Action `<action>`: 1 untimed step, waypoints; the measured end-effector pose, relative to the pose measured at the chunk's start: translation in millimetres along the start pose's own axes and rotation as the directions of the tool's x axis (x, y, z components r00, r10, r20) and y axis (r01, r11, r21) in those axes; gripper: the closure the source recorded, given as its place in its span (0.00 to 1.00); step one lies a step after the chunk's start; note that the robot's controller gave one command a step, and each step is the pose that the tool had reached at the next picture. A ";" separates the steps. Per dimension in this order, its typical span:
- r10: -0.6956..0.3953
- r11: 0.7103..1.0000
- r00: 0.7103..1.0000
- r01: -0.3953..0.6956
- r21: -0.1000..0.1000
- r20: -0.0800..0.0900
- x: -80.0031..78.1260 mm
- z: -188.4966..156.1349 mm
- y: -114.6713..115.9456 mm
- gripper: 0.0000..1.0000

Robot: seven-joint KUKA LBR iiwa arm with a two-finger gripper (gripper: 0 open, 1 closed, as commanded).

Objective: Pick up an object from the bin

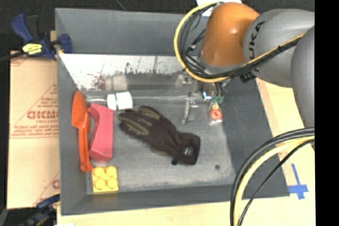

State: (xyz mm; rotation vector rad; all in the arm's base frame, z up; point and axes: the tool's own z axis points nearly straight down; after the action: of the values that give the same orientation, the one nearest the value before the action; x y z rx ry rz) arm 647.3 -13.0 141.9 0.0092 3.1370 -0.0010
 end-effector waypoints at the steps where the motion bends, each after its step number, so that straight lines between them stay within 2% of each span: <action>1: 0.000 1.000 1.000 0.000 0.000 0.000 0.1 0.2 0.1 0.00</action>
Offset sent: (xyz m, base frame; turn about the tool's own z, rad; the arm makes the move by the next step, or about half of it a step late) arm -0.0322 0.0220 -0.0708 -0.0602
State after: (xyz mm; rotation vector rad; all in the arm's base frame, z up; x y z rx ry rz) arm 647.1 -12.9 141.7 0.0090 3.1373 -0.0010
